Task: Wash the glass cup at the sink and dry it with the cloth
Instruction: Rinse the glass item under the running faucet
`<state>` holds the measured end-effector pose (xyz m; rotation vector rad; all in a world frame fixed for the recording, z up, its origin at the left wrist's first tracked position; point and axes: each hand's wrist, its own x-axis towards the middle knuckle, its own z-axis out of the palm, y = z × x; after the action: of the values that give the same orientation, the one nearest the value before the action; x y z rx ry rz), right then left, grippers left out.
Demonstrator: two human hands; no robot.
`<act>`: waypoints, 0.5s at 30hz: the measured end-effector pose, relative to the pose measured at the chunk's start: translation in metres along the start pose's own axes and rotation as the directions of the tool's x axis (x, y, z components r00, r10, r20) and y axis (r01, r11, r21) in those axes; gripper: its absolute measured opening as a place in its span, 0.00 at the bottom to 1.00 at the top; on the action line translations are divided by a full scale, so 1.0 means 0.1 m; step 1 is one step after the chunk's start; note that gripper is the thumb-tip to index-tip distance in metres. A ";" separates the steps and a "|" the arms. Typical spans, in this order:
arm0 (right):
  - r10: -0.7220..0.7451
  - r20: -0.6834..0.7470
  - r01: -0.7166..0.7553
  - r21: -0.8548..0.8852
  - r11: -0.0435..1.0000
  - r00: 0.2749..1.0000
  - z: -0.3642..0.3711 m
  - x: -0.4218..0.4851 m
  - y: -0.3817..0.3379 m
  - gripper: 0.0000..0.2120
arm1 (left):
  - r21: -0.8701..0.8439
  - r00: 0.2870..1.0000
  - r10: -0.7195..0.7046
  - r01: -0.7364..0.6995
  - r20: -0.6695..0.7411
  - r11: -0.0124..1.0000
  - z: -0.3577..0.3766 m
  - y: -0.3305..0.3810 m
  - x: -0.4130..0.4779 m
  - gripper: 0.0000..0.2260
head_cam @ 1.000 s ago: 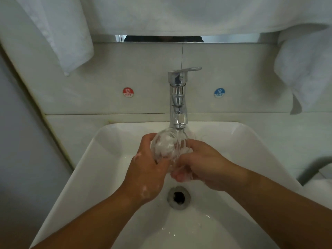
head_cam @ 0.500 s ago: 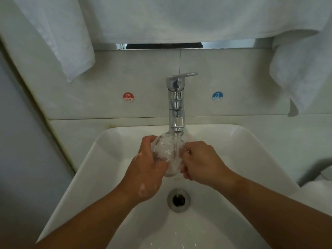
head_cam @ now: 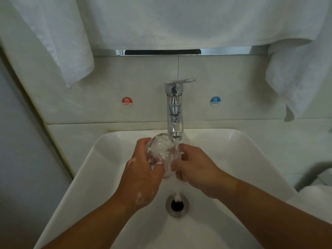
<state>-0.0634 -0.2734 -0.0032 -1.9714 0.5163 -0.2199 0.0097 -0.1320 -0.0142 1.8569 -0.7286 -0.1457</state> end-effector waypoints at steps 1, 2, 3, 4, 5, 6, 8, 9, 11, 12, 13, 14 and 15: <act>0.007 0.011 -0.008 0.047 0.999 1.000 0.00 0.00 -0.01 0.08 | 0.000 1.000 0.010 -0.010 -0.001 1.000 0.00 0.00 -0.01 0.21; 0.007 -0.004 -0.007 0.015 1.000 1.000 -0.01 0.02 -0.01 0.08 | 0.006 1.000 0.017 -0.017 0.002 1.000 0.00 -0.01 -0.01 0.21; -0.012 -0.035 0.009 -0.072 0.997 0.999 -0.02 0.03 0.00 0.07 | 0.011 1.000 0.016 -0.016 0.007 1.000 0.01 -0.02 -0.01 0.20; -0.047 -0.060 0.035 -0.186 0.982 0.997 -0.03 0.03 -0.01 0.10 | 0.009 1.000 0.006 -0.006 0.013 1.000 0.01 -0.02 0.00 0.21; -0.066 -0.077 0.044 -0.262 0.964 0.995 -0.02 0.02 -0.03 0.13 | 0.005 1.000 -0.007 0.007 0.017 1.000 0.01 -0.02 0.00 0.22; -0.064 -0.081 0.039 -0.275 0.961 0.995 -0.01 0.02 -0.02 0.15 | 0.004 1.000 -0.014 0.014 0.017 1.000 0.01 -0.02 0.00 0.22; -0.022 -0.054 0.015 -0.125 0.992 0.998 0.01 0.01 -0.02 0.11 | 0.003 1.000 -0.004 0.004 -0.016 1.000 0.02 0.00 -0.01 0.22; 0.005 -0.011 -0.004 0.026 1.000 1.000 0.03 0.00 -0.03 0.08 | 0.002 0.999 0.005 -0.005 -0.038 1.000 0.01 0.00 -0.01 0.21; 0.040 0.077 -0.061 0.287 0.956 0.996 0.05 -0.01 -0.05 0.10 | 0.008 0.997 0.018 -0.017 -0.074 1.000 0.02 0.01 -0.02 0.16; 0.044 0.091 -0.070 0.306 0.949 0.995 0.05 -0.01 -0.05 0.11 | 0.010 0.996 0.023 -0.022 -0.085 1.000 0.02 0.00 -0.02 0.13; 0.035 0.072 -0.052 0.248 0.967 0.997 0.04 -0.01 -0.05 0.10 | 0.008 0.996 0.020 -0.020 -0.087 1.000 0.03 -0.01 -0.01 0.11; 0.016 0.037 -0.021 0.130 0.991 0.999 0.03 -0.01 -0.04 0.08 | 0.010 0.997 0.010 -0.009 -0.079 1.000 0.03 -0.01 0.00 0.11; -0.002 -0.010 0.001 -0.016 1.000 1.000 0.02 -0.01 -0.04 0.09 | 0.017 0.998 0.001 0.000 -0.064 1.000 0.03 -0.01 0.00 0.11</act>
<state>-0.0622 -0.2702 -0.0003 -1.9872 0.5243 -0.2269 0.0085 -0.1344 -0.0166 1.8689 -0.6877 -0.0795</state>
